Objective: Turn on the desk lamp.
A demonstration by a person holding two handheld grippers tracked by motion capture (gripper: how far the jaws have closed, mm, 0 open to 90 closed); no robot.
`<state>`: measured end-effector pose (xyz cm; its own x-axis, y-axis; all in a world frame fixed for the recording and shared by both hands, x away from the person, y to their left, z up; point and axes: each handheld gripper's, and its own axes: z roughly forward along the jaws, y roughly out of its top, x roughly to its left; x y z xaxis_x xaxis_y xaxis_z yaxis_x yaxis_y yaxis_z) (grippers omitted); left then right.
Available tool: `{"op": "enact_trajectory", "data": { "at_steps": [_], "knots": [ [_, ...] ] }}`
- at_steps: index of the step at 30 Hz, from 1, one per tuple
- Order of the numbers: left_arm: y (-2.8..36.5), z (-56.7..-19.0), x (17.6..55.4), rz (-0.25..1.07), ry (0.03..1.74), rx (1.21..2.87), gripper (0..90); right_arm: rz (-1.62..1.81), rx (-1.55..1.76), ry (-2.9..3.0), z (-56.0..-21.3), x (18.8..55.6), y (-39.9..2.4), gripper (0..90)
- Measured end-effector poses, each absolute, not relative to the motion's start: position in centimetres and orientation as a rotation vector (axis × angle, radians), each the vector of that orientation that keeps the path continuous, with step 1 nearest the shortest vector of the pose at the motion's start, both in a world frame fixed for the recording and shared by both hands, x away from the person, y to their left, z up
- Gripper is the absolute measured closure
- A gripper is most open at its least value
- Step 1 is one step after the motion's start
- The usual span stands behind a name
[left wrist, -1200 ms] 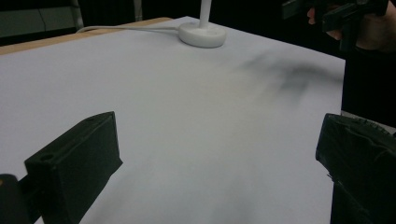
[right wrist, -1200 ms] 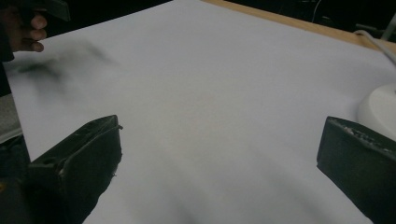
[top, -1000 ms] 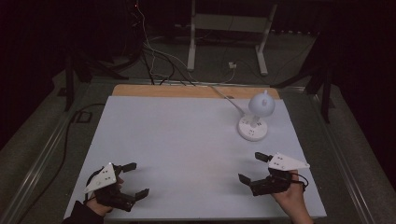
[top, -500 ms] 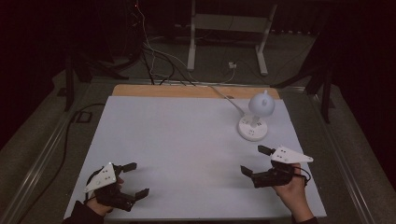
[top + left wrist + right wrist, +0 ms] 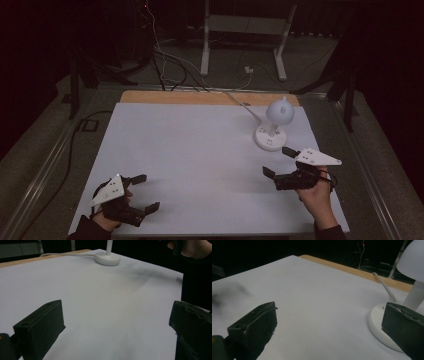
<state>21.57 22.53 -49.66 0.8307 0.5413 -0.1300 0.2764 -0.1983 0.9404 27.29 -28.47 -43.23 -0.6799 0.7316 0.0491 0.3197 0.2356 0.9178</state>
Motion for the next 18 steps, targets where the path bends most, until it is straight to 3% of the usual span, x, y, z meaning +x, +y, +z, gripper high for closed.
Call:
{"op": "enact_trajectory", "data": {
  "at_steps": [18],
  "knots": [
    [22.6,-49.6,21.5,0.273,0.629,1.79,0.4,1.399,1.038,2.068,-42.6,29.7,-30.2,0.0]
  ]
}}
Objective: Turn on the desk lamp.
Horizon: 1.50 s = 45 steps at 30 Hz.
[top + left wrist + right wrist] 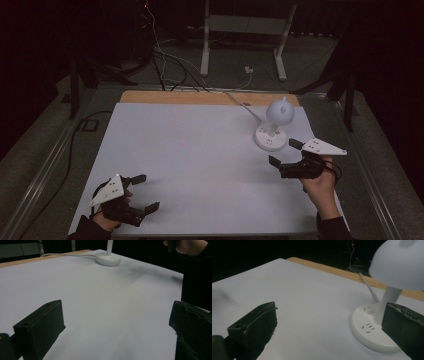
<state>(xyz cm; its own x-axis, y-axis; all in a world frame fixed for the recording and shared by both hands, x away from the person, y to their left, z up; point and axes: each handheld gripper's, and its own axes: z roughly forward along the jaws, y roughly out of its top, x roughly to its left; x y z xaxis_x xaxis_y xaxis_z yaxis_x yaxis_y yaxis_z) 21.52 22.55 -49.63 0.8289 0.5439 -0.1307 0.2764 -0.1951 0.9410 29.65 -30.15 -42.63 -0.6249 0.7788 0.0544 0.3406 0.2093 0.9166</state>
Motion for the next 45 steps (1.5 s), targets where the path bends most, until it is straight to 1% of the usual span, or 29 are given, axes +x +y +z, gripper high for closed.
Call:
{"op": "enact_trajectory", "data": {
  "at_steps": [13,26,39,41,45],
  "knots": [
    [22.6,-49.6,21.5,0.271,0.63,1.784,0.4,1.353,1.102,2.061,-42.9,31.8,-31.1,0.0],
    [22.6,-49.6,21.5,0.267,0.629,1.775,0.4,1.295,1.202,2.07,-44.2,34.3,-32.5,0.7],
    [22.7,-49.6,21.5,0.259,0.627,1.767,0.4,1.324,1.273,2.085,-45.3,36.3,-33.6,0.7],
    [22.7,-49.5,21.5,0.258,0.628,1.76,0.4,1.376,1.286,2.113,-45.5,36.7,-33.8,0.7],
    [22.8,-49.6,21.5,0.25,0.63,1.757,0.4,1.318,1.305,2.136,-45.9,37.3,-33.9,0.7]
  ]
}}
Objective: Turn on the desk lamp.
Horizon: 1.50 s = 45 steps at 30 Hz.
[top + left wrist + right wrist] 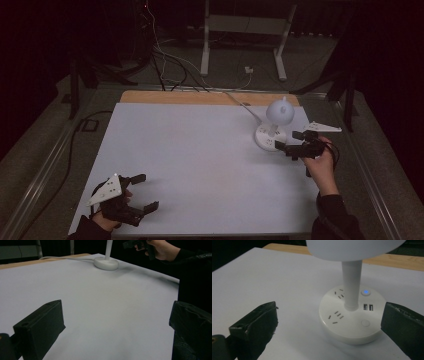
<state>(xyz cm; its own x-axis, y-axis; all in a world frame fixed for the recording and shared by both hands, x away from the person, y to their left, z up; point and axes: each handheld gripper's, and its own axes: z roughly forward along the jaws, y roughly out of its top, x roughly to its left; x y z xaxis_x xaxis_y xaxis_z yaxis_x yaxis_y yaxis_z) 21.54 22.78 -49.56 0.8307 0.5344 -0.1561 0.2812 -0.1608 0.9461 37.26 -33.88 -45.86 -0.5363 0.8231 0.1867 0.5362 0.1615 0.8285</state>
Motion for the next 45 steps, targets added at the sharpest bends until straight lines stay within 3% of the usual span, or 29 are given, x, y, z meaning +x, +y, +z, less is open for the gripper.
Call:
{"op": "enact_trajectory", "data": {
  "at_steps": [5,7,14,17,21,24,27,32,45],
  "knots": [
    [22.8,-49.6,21.5,0.247,0.634,1.756,0.4,1.309,1.339,2.122,-46.3,38.0,-33.9,1.4],
    [22.8,-49.6,21.6,0.247,0.632,1.756,0.4,1.297,1.372,2.1,-46.4,38.2,-33.9,10.4],
    [22.8,-49.5,21.5,0.244,0.628,1.751,0.4,1.267,1.452,2.081,-46.7,39.1,-34.4,21.7],
    [22.8,-49.6,21.5,0.244,0.63,1.754,0.4,1.278,1.505,2.055,-46.8,39.4,-34.8,34.8],
    [22.8,-49.6,21.5,0.239,0.63,1.751,0.4,1.254,1.514,2.037,-46.8,39.6,-35.2,44.0],
    [22.8,-49.5,21.5,0.242,0.625,1.747,0.4,1.224,1.502,2.033,-46.9,39.6,-35.3,60.2],
    [22.8,-49.5,21.5,0.239,0.628,1.741,0.4,1.204,1.49,2.043,-47.1,39.8,-35.3,67.9],
    [22.8,-49.5,21.5,0.233,0.628,1.738,0.4,1.146,1.5,2.039,-47.4,40.1,-35.2,88.1],
    [22.8,-49.6,21.5,0.234,0.628,1.751,0.4,1.122,1.482,2.074,-48.7,40.8,-34.8,90.0]
  ]
}}
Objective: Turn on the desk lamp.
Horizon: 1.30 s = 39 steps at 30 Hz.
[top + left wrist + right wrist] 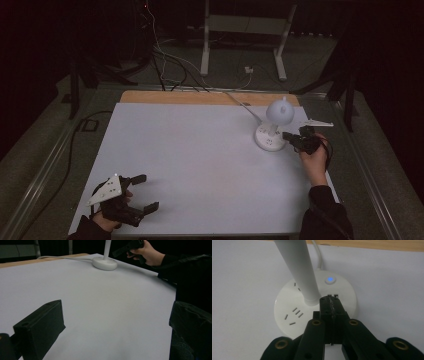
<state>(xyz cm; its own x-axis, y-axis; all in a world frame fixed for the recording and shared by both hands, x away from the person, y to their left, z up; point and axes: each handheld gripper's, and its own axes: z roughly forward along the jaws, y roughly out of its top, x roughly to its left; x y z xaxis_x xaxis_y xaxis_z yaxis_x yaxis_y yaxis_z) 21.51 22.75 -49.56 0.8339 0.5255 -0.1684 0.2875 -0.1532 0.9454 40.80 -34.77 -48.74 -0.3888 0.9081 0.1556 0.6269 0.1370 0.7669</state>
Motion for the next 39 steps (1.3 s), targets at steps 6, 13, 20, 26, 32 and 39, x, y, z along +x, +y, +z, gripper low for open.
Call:
{"op": "enact_trajectory", "data": {
  "at_steps": [6,13,20,26,32,39],
  "knots": [
    [22.7,-49.6,21.5,0.235,0.63,1.758,0.4,1.12,1.462,2.072,-49.1,40.9,-34.4,90.0],
    [22.7,-49.6,21.5,0.231,0.629,1.76,0.4,1.077,1.448,2.072,-49.4,41.0,-33.9,90.0],
    [22.7,-49.7,21.6,0.229,0.634,1.763,0.4,1.067,1.443,2.067,-49.8,41.0,-34.0,90.0],
    [22.7,-49.7,21.6,0.229,0.637,1.758,0.4,1.062,1.438,2.064,-50.2,40.9,-33.9,90.0],
    [22.7,-49.7,21.6,0.229,0.635,1.76,0.4,1.06,1.434,2.065,-50.2,40.9,-33.8,90.0],
    [22.7,-49.7,21.6,0.23,0.636,1.759,0.4,1.065,1.438,2.06,-50.3,40.8,-33.8,90.0]
  ]
}}
